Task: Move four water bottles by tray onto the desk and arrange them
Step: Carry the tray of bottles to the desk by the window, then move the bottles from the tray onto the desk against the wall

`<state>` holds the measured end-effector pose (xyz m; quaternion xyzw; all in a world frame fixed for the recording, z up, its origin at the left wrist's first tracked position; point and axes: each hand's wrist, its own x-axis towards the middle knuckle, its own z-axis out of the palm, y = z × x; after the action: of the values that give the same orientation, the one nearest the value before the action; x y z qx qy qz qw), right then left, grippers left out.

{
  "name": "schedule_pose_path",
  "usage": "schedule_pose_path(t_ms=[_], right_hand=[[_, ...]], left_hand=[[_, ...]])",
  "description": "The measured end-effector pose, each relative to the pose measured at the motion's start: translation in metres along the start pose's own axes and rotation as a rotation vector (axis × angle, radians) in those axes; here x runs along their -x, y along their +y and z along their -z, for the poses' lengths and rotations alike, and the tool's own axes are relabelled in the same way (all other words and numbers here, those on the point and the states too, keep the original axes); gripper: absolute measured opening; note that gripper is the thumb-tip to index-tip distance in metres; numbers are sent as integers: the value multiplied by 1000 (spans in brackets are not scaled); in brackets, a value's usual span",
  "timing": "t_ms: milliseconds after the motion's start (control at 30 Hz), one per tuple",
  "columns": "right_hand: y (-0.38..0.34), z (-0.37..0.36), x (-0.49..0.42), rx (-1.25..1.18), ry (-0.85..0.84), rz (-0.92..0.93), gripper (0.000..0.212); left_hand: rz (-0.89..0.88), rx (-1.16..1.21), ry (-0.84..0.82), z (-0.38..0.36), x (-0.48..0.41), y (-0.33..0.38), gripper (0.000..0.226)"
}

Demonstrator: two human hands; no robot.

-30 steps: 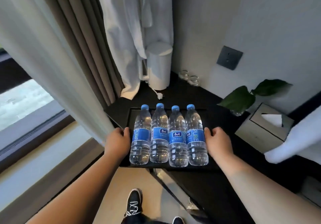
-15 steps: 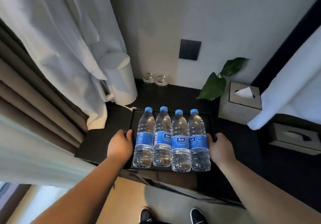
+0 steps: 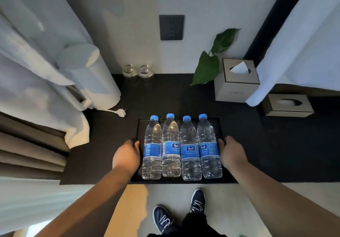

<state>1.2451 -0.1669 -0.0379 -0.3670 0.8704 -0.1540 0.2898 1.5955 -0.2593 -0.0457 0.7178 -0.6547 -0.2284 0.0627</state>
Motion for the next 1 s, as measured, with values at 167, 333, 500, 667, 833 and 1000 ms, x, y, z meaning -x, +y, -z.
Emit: schedule_pose_path(t_ms=[167,333,500,667,833,1000], right_hand=[[1,-1,-10,92,-20,38,31],[-3,-1,-19,213,-40,88,29],[-5,-1,-21,281,-64,111,29],[-7,-1,-18,322,-77,124,28],[-6,-4,-18,321,-80,125,26],[-5,-5,-17,334,-64,131,26]], left_hand=[[-54,-114,9,-5,-3,4,32],[-64,-187,-3,-3,-11,3,29],[-50,-316,-43,1,-17,5,29],[-54,-350,-62,2,-16,3,27],[-30,-296,-100,0,-16,-2,24],[-52,-262,-77,-2,-15,-6,26]])
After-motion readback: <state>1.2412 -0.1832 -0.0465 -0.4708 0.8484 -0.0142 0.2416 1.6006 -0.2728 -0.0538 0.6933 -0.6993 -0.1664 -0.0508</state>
